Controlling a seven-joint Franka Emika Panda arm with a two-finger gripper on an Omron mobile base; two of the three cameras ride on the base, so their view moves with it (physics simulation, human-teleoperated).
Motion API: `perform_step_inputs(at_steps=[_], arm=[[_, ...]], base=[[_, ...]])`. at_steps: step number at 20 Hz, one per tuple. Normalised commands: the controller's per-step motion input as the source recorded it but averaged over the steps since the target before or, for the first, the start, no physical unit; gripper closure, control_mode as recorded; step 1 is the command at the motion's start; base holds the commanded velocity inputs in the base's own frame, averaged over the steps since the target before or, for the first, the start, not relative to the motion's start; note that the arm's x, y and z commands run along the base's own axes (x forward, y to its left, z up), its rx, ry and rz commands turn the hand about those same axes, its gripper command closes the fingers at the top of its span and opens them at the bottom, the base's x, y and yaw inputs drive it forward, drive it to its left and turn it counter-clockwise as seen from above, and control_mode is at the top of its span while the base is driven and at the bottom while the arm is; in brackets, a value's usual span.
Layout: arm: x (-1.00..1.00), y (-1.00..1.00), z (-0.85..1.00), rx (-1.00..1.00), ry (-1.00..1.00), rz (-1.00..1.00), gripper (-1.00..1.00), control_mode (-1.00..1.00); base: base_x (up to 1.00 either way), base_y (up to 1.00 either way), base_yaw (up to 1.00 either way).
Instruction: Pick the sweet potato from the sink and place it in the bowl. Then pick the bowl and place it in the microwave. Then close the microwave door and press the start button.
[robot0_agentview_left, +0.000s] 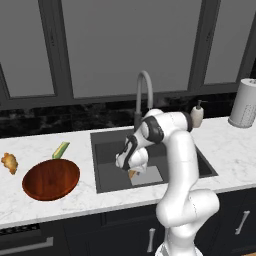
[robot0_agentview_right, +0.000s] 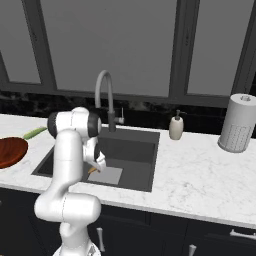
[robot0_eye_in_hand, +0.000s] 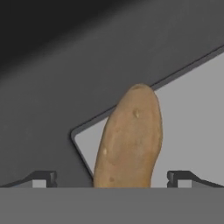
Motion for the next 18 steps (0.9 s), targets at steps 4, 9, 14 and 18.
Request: perform_step_inputs(at_steps=[4,9,14,18], arm=[[0.1,0.0,-0.3,0.0,0.0,0.0,1.0,-1.0],[0.06,0.0,-0.23,0.0,0.0,0.0,1.0,-1.0],[0.0,0.0,-0.15,0.0,0.02,0.0,1.0,-1.0],[-0.04,0.0,0.13,0.0,-0.01,0.0,1.0,-1.0]], base=[[0.0,0.0,0.0],[0.0,0.0,0.0],[0.0,0.0,0.0],[0.0,0.0,0.0]])
